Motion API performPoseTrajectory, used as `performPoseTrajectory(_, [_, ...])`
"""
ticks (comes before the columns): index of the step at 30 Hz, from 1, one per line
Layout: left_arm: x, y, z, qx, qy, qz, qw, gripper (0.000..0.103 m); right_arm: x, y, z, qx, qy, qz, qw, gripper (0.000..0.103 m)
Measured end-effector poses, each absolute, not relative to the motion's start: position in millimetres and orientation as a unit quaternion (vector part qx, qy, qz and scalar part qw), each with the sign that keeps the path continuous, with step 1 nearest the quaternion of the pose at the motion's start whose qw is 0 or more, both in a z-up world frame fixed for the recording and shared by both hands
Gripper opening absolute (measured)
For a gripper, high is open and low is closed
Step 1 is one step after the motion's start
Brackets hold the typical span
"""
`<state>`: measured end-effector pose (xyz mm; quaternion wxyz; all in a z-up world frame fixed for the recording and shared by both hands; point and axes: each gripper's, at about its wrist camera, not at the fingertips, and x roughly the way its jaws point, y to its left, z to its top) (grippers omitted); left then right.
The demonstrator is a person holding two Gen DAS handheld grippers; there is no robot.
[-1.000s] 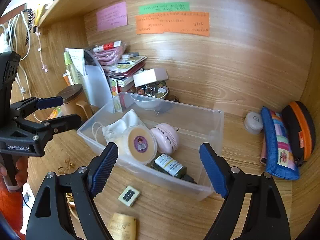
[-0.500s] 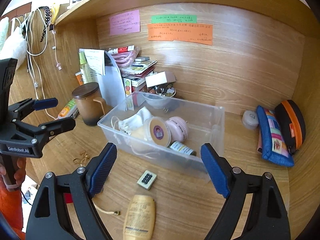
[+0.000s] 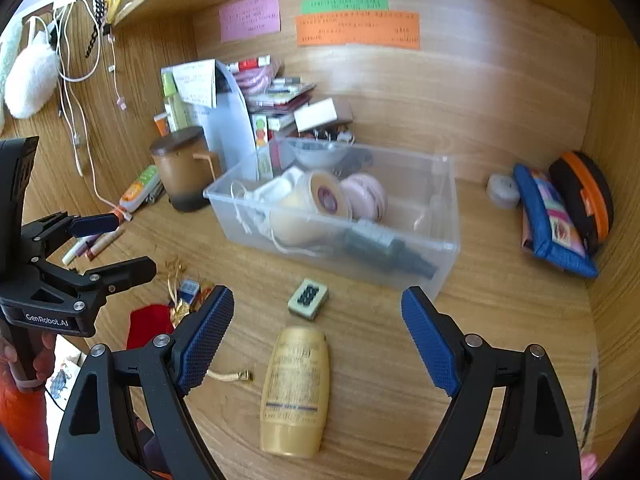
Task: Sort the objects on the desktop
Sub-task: 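Move the left gripper to the red velvet pouch while the right moves to the yellow tube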
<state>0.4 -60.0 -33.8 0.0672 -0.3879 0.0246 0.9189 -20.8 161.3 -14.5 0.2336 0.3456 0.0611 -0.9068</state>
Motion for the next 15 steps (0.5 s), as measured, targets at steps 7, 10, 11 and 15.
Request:
performPoseTrajectory(7, [1,-61,-69,-0.434,0.022,0.898,0.073,0.101,-19,162,-47,0.384,0.056,-0.893,0.229,0.084])
performPoseTrajectory(10, [1,-62,-79,-0.447,0.020,0.891,0.077,0.101,-20,161,-60,0.400,0.057,-0.887,0.226,0.084])
performPoseTrajectory(11, [1,-62,-82,-0.450,0.018,0.889,0.078,0.101,-19,161,-64,0.404,0.058,-0.885,0.224,0.084])
performPoseTrajectory(15, [0,-63,-86,-0.456,0.010,0.886,0.084,0.101,-18,158,-72,0.408,0.063,-0.884,0.218,0.084])
